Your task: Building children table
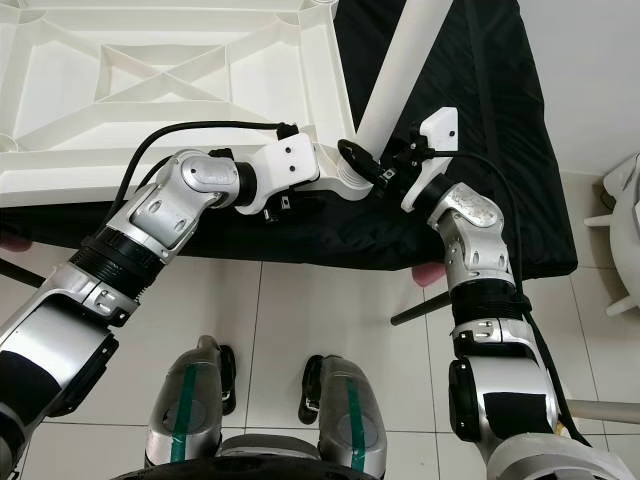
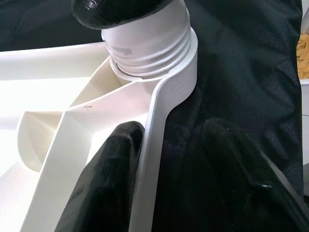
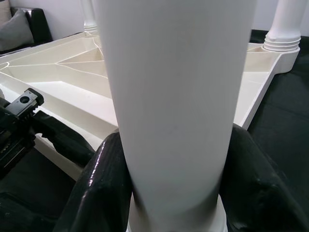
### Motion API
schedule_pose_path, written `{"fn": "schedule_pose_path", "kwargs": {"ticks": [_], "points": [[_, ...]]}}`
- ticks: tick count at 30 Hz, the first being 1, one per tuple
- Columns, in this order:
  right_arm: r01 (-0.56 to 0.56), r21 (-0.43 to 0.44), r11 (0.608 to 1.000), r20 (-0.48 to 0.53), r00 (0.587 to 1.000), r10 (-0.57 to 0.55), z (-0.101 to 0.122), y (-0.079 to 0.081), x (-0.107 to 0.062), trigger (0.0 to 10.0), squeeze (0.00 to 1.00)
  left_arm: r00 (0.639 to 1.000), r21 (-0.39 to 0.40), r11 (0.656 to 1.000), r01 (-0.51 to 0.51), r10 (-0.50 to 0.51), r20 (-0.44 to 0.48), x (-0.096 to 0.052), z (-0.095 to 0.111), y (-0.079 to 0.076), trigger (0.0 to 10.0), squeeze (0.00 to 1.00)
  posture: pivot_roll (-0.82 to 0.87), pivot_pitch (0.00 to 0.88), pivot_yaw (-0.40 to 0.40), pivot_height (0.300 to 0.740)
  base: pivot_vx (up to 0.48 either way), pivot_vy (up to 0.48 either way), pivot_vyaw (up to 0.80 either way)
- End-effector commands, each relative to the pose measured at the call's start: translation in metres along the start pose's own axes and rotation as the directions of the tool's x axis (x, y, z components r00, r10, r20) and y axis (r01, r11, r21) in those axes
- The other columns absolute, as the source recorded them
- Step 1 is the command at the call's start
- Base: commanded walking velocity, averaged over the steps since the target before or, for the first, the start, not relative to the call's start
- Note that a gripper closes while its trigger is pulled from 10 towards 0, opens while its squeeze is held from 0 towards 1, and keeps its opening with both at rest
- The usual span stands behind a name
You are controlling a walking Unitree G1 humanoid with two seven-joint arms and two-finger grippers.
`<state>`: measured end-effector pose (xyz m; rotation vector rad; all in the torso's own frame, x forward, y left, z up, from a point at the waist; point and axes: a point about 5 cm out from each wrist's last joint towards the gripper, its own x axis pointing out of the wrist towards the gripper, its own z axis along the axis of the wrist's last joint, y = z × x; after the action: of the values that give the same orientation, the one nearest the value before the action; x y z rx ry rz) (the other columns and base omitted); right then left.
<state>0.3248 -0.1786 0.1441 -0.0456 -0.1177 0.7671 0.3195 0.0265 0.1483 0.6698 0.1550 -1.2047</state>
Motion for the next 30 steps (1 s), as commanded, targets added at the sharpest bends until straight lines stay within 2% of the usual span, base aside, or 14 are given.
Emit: {"fn": "schedule_pose_path", "kwargs": {"ticks": [1, 4, 5, 7, 9, 13, 22, 23, 24, 25, 26, 28, 30], "points": [[0.041, 0.018, 0.999, -0.022, 0.999, -0.04, -0.006, -0.002, -0.002, 10.0, 0.0, 0.997, 0.001, 0.997, 0.078, -0.078, 0.0, 0.003, 0.0, -0.008, 10.0, 0.0, 0.03, 0.038, -0.053, 0.74, 0.0, 0.0, 0.0], [0.056, 0.015, 0.998, -0.025, 0.998, -0.056, -0.006, -0.003, -0.002, 10.0, 0.0, 0.997, 0.001, 0.997, 0.077, -0.077, -0.001, 0.002, 0.0, -0.008, 10.0, 0.0, 0.03, 0.038, -0.053, 0.74, 0.0, 0.0, 0.0], [0.12, 0.017, 0.993, -0.02, 0.993, -0.12, -0.006, -0.005, 0.0, 10.0, 0.0, 0.997, -0.001, 0.997, 0.073, -0.073, -0.002, 0.002, -0.001, -0.007, 10.0, 0.0, 0.03, 0.043, -0.055, 0.74, 0.0, 0.0, 0.0], [0.143, 0.017, 0.99, -0.017, 0.99, -0.143, -0.006, -0.005, 0.0, 10.0, 0.0, 0.997, -0.001, 0.997, 0.072, -0.072, -0.002, 0.001, -0.001, -0.007, 10.0, 0.0, 0.03, 0.043, -0.055, 0.74, 0.0, 0.0, 0.0], [0.222, -0.004, 0.975, -0.021, 0.975, -0.222, -0.009, -0.006, 0.001, 10.0, 0.0, 0.998, -0.002, 0.998, 0.07, -0.07, -0.003, 0.001, -0.001, -0.006, 10.0, 0.0, 0.03, 0.044, -0.054, 0.74, 0.0, 0.0, 0.0], [0.261, -0.001, 0.965, -0.022, 0.965, -0.261, -0.01, -0.006, 0.002, 10.0, 0.0, 0.998, -0.002, 0.998, 0.07, -0.07, -0.003, 0.001, -0.001, -0.006, 10.0, 0.0, 0.03, 0.045, -0.054, 0.74, 0.0, 0.0, 0.0], [0.367, 0.024, 0.93, -0.001, 0.93, -0.367, -0.013, 0.008, 0.009, 10.0, 0.0, 0.997, -0.001, 0.997, 0.072, -0.072, -0.002, 0.001, -0.001, -0.006, 10.0, 0.0, 0.02, 0.047, -0.053, 0.74, 0.0, 0.0, 0.0], [0.403, 0.04, 0.914, 0.004, 0.915, -0.403, -0.013, 0.012, 0.011, 10.0, 0.0, 0.997, 0.0, 0.997, 0.072, -0.072, -0.002, 0.001, -0.001, -0.006, 10.0, 0.0, 0.03, 0.048, -0.054, 0.74, 0.0, 0.0, 0.0], [0.403, 0.04, 0.914, 0.004, 0.915, -0.403, -0.013, 0.012, 0.011, 10.0, 0.0, 0.997, 0.0, 0.997, 0.072, -0.072, -0.002, 0.001, -0.001, -0.006, 10.0, 0.0, 0.03, 0.048, -0.054, 0.74, 0.0, 0.0, 0.0], [0.46, 0.061, 0.886, 0.012, 0.887, -0.462, -0.014, 0.017, 0.014, 10.0, 0.0, 0.998, -0.001, 0.998, 0.071, -0.071, -0.002, 0.001, 0.0, -0.006, 10.0, 0.0, 0.03, 0.048, -0.056, 0.74, 0.0, 0.0, 0.0], [0.46, 0.061, 0.886, 0.012, 0.887, -0.462, -0.014, 0.017, 0.014, 10.0, 0.0, 0.998, -0.001, 0.998, 0.071, -0.071, -0.002, 0.001, 0.0, -0.006, 10.0, 0.0, 0.03, 0.048, -0.056, 0.74, 0.0, 0.0, 0.0], [0.52, 0.079, 0.85, 0.014, 0.852, -0.523, -0.014, 0.022, 0.016, 10.0, 0.0, 0.998, -0.001, 0.998, 0.069, -0.069, -0.002, 0.001, -0.001, -0.005, 10.0, 0.0, 0.03, 0.047, -0.056, 0.74, 0.0, 0.0, 0.0], [0.52, 0.079, 0.85, 0.014, 0.852, -0.523, -0.014, 0.022, 0.016, 10.0, 0.0, 0.998, -0.001, 0.998, 0.069, -0.069, -0.002, 0.001, -0.001, -0.005, 10.0, 0.0, 0.03, 0.047, -0.056, 0.74, 0.0, 0.0, 0.0]]}}
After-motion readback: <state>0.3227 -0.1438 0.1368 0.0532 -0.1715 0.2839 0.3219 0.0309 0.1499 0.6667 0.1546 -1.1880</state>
